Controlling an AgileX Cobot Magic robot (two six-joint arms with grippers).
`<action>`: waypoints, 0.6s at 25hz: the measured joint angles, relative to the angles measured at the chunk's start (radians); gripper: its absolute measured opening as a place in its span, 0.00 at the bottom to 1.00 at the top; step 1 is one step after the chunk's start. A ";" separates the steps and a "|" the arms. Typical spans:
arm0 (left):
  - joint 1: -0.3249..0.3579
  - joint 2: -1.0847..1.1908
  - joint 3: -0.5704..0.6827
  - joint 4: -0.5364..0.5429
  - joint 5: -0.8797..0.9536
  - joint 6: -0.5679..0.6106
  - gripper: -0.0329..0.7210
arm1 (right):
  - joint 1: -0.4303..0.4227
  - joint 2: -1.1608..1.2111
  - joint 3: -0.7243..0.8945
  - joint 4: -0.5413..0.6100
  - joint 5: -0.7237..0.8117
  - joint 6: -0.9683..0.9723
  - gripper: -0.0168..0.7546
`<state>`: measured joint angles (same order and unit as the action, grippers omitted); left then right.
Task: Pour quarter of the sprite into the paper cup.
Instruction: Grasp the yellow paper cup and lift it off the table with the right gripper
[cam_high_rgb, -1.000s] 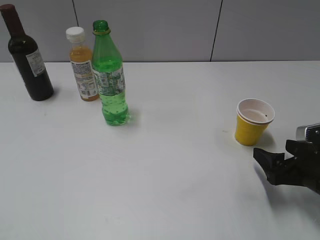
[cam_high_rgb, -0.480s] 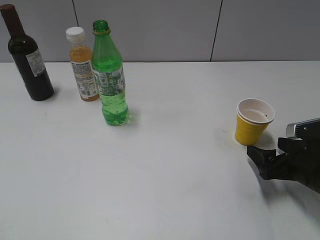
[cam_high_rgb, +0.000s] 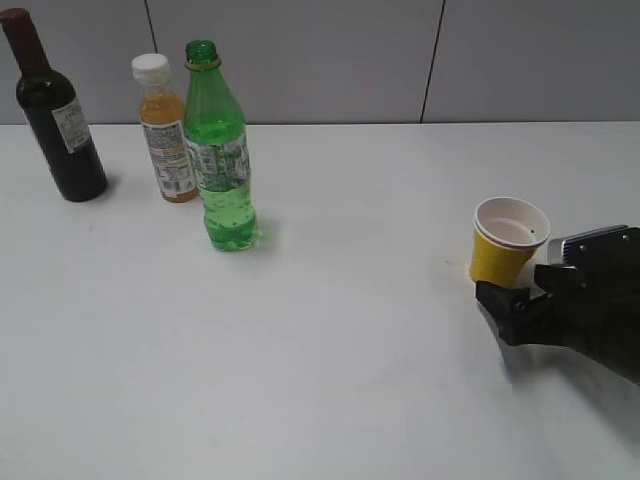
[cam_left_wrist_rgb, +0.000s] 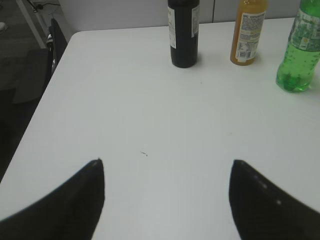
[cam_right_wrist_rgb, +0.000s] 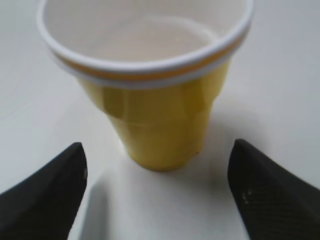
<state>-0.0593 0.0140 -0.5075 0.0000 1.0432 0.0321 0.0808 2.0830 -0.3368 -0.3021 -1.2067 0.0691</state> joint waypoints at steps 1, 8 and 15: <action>0.000 0.000 0.000 0.000 0.000 0.000 0.83 | 0.009 0.006 -0.008 0.013 0.000 0.000 0.89; 0.000 0.000 0.000 0.000 0.000 0.000 0.83 | 0.038 0.072 -0.053 0.060 -0.035 0.000 0.88; 0.000 0.000 0.000 0.000 0.000 0.000 0.83 | 0.038 0.127 -0.110 0.064 -0.071 -0.003 0.87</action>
<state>-0.0593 0.0140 -0.5075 0.0000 1.0432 0.0321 0.1192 2.2105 -0.4465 -0.2385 -1.2780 0.0657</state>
